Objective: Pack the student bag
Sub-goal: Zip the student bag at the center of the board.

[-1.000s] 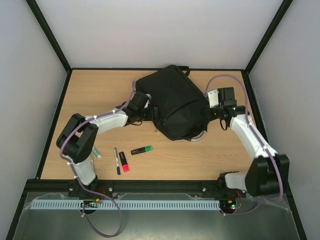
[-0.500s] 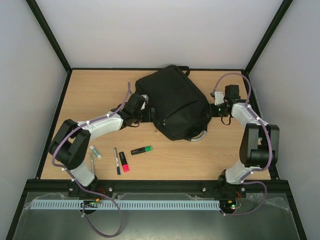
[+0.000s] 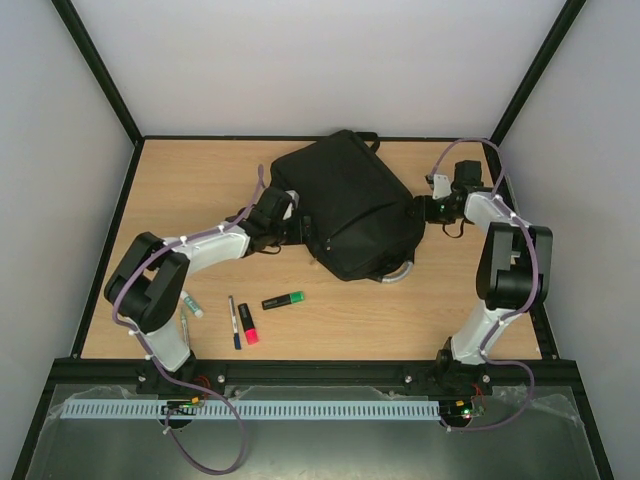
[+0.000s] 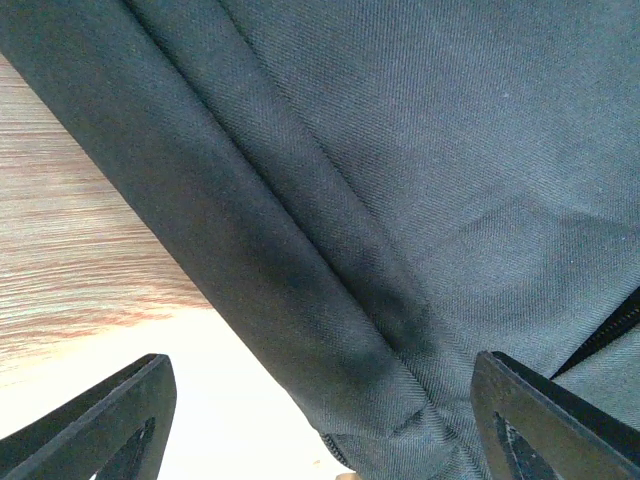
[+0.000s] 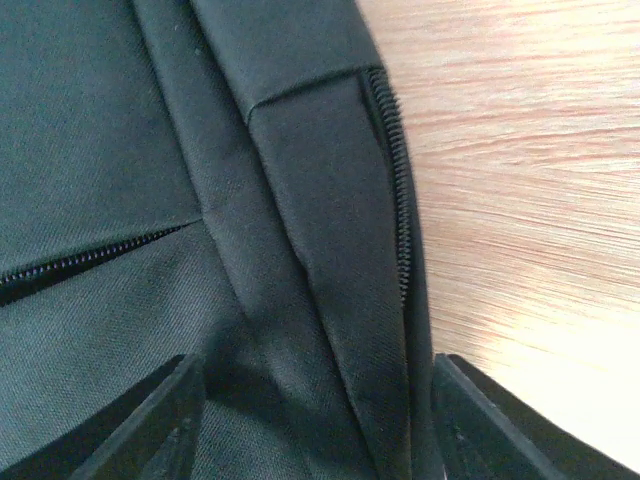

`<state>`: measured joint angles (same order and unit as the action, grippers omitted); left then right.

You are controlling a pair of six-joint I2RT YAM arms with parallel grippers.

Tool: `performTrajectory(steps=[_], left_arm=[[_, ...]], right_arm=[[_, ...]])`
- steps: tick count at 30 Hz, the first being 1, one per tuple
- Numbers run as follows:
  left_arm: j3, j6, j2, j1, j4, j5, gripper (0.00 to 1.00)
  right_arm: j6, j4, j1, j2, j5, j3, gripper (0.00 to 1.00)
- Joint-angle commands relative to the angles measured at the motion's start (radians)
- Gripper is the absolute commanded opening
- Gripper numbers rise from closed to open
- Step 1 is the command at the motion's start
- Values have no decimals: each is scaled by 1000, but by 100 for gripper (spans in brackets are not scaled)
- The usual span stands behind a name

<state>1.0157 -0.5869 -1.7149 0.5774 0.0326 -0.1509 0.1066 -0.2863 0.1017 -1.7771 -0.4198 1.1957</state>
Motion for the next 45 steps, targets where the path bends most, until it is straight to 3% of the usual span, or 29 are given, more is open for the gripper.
performTrajectory(steps=[1, 3, 8, 12, 26, 31, 36, 39, 45], left_arm=[[28, 8, -23, -8, -23, -16, 82], [32, 14, -31, -7, -24, -15, 82], [35, 27, -49, -8, -30, -9, 82], [19, 31, -52, -6, -60, -28, 81], [-28, 78, 28, 33, -78, -43, 80], [-155, 107, 168, 69, -103, 30, 83], [-296, 165, 266, 137, -148, 64, 83], [-328, 231, 276, 174, -148, 79, 82], [-359, 325, 230, 247, -230, 158, 75]], right_arm=[[-3, -67, 6, -44, -95, 20, 58], [-6, -68, 16, -47, -117, 11, 46], [-17, -82, 49, -22, -176, -33, 7], [15, -106, 65, 46, -180, -103, 1], [138, -225, 241, 246, -137, -260, 2], [214, -247, 253, 332, -152, -260, 40], [309, -305, 243, 470, -293, -230, 57], [316, -321, 168, 506, -327, -194, 58], [156, -193, 13, 473, -330, -124, 57]])
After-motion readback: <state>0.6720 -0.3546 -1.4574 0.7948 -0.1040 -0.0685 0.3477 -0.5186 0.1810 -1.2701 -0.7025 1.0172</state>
